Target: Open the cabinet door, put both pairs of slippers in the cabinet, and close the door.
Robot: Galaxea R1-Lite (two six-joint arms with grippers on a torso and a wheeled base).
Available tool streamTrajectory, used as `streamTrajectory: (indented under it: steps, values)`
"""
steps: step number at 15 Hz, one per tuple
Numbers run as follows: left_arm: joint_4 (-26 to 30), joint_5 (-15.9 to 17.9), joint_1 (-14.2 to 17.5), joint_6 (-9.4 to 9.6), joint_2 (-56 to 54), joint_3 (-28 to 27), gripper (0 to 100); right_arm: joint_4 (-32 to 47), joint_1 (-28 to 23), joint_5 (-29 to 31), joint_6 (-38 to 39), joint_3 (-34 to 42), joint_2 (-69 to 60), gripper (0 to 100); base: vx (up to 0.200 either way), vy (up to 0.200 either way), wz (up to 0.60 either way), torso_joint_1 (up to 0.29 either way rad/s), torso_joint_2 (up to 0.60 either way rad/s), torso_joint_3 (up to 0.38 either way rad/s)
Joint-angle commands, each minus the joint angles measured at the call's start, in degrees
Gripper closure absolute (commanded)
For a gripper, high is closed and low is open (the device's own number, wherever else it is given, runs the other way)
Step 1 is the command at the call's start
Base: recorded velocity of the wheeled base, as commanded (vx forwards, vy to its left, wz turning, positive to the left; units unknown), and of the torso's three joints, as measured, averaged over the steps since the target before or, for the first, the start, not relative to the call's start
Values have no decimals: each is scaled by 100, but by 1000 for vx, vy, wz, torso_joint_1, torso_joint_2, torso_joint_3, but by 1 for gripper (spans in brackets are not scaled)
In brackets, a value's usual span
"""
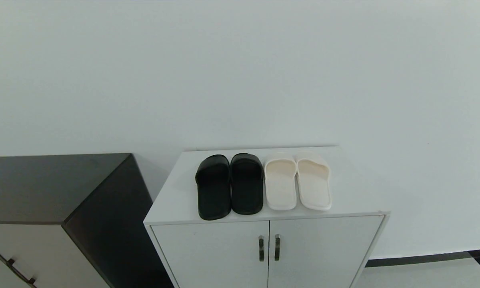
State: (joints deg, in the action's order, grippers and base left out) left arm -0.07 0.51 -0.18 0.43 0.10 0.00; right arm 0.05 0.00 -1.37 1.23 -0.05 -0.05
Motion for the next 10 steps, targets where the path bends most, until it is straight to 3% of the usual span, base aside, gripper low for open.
streamTrajectory:
  steps: [1,9,10]
  values:
    - [-1,2,1,1,-1,0,100,-5,0,5,-9,-4,5,100,0,0,0,0,0,0]
    - [-1,10,1,-8,-1,0,100,-75,0,-39,-106,-13,5,100,0,0,0,0,0,0]
    - [-1,10,1,1,-1,0,100,-312,9,-83,202,-522,49,100,0,0,0,0,0,0]
